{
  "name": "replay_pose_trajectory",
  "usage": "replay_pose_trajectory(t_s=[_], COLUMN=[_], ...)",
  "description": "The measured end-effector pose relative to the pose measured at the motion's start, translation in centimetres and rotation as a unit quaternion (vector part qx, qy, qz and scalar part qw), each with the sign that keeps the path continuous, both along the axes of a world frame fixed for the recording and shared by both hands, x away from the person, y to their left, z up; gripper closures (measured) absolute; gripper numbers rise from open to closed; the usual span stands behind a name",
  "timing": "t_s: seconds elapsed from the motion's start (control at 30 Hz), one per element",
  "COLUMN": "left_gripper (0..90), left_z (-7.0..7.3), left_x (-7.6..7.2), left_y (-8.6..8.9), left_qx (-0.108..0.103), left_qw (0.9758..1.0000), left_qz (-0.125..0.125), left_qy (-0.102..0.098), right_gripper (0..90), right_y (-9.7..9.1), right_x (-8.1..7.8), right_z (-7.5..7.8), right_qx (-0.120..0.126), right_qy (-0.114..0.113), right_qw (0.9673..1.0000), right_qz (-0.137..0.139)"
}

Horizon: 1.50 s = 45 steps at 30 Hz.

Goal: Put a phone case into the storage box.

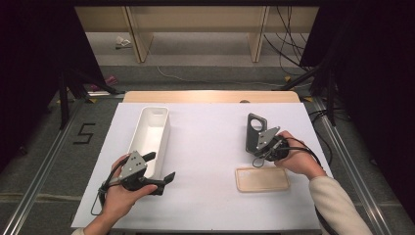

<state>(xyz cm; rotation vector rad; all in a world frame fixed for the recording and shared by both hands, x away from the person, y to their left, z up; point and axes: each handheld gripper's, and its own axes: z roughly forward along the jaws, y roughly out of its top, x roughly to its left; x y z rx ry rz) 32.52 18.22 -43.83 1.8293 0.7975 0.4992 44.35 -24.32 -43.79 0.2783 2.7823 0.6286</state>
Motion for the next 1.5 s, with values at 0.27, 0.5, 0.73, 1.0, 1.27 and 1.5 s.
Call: replay_pose_trajectory(t_s=[0.27,0.5,0.73,1.0,1.27,1.5], left_gripper=[5.7,5.7,5.8,6.8,11.1,13.5], left_z=[0.0,0.0,0.0,1.0,3.8,6.0], left_x=[0.0,0.0,0.0,0.1,2.1,5.4], left_y=[0.0,0.0,-0.1,-0.7,-2.6,-5.4], left_qx=[0.000,0.000,0.001,-0.005,-0.025,0.003], left_qw=[1.0000,1.0000,1.0000,1.0000,0.9994,0.9988], left_qz=[0.000,0.000,0.002,-0.001,0.006,0.002], left_qy=[-0.001,0.000,-0.001,-0.001,0.025,0.048], right_gripper=[89.0,89.0,89.1,89.1,89.2,89.1], right_y=[-0.1,0.0,0.6,1.6,2.9,4.1], right_x=[-0.8,-1.6,-2.4,-3.4,-4.5,-5.3], right_z=[0.2,0.5,0.8,1.2,1.5,1.6], right_qx=[0.057,0.110,0.152,0.177,0.188,0.192], right_qy=[0.001,0.008,0.014,0.013,0.011,0.007], right_qw=[0.9983,0.9939,0.9883,0.9839,0.9813,0.9801], right_qz=[-0.006,-0.008,0.006,0.021,0.037,0.051])
